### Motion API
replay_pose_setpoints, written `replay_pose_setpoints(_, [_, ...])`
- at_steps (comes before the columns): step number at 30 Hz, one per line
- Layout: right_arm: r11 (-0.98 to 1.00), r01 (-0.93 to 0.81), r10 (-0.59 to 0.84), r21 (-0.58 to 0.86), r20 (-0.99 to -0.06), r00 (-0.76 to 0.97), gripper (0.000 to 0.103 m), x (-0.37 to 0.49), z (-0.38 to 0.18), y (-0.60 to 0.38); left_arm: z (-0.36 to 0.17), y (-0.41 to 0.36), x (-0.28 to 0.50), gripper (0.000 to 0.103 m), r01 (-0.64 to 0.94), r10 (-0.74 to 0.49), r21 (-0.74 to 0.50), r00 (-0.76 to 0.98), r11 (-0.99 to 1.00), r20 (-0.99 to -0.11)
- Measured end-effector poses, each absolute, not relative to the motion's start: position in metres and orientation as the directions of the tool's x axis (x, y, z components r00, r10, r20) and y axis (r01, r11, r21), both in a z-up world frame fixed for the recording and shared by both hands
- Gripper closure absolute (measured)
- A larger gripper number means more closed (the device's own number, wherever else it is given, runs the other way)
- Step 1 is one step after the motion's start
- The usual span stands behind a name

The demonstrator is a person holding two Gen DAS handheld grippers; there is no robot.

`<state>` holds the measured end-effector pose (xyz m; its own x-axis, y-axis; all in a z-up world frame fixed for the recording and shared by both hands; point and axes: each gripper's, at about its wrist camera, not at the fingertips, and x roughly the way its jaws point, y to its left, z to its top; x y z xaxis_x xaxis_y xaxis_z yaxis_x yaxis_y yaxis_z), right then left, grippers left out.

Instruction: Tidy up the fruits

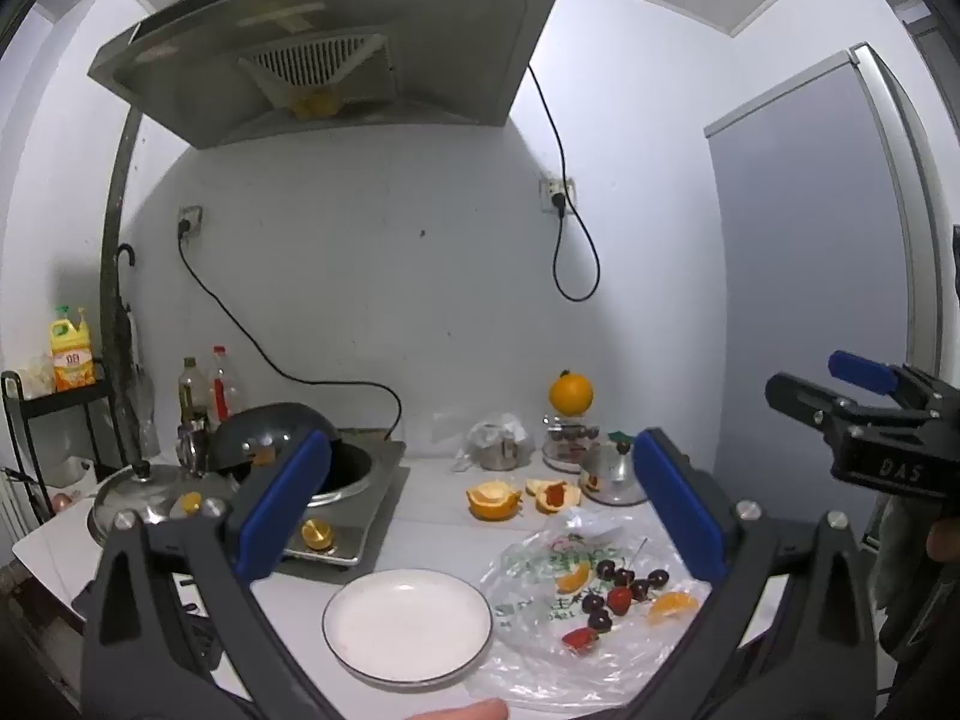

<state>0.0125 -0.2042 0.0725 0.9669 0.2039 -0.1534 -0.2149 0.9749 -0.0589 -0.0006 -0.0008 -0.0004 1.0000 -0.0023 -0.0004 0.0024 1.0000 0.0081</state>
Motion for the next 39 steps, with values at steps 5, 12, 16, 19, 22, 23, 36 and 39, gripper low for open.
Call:
replay_pose_setpoints(5, [0.976, -0.202, 0.189, -0.083, -0.146, 0.971, 0.008, 0.01, 0.073, -0.203, -0.002, -0.006, 0.0, 0.001, 0.017, -0.017, 0.013, 0.998, 1.0, -0.055])
replay_pose_setpoints(12, [0.977, -0.199, 0.184, -0.079, -0.167, 0.969, 0.008, 0.007, 0.073, -0.197, 0.009, 0.001, 0.006, 0.001, 0.029, -0.029, -0.005, 0.997, 1.0, -0.075])
replay_pose_setpoints(16, [0.977, -0.204, 0.19, -0.068, -0.174, 0.966, 0.008, 0.011, 0.074, -0.202, 0.006, 0.004, 0.004, 0.001, 0.031, -0.032, -0.013, 0.997, 0.999, -0.069])
replay_pose_setpoints(19, [0.978, -0.201, 0.188, -0.06, -0.175, 0.966, 0.008, 0.011, 0.075, -0.205, 0.008, 0.004, 0.003, 0.001, 0.026, -0.027, -0.015, 0.998, 1.0, -0.061])
replay_pose_setpoints(22, [0.978, -0.2, 0.187, -0.057, -0.179, 0.966, 0.008, 0.014, 0.074, -0.205, 0.008, 0.002, 0.003, 0.001, 0.019, -0.02, -0.009, 0.998, 1.0, -0.058])
replay_pose_setpoints(23, [0.978, -0.2, 0.187, -0.057, -0.178, 0.966, 0.008, 0.015, 0.074, -0.206, 0.007, 0.002, 0.004, 0.001, 0.019, -0.02, -0.01, 0.998, 1.0, -0.059])
replay_pose_setpoints(36, [0.978, -0.204, 0.192, -0.052, -0.176, 0.966, 0.008, 0.015, 0.073, -0.206, 0.005, -0.003, 0.006, 0.001, 0.017, -0.018, -0.011, 0.999, 1.0, -0.051])
replay_pose_setpoints(39, [0.977, -0.208, 0.196, -0.051, -0.175, 0.965, 0.008, 0.015, 0.073, -0.205, 0.007, -0.004, 0.007, 0.001, 0.019, -0.019, -0.009, 0.998, 1.0, -0.052])
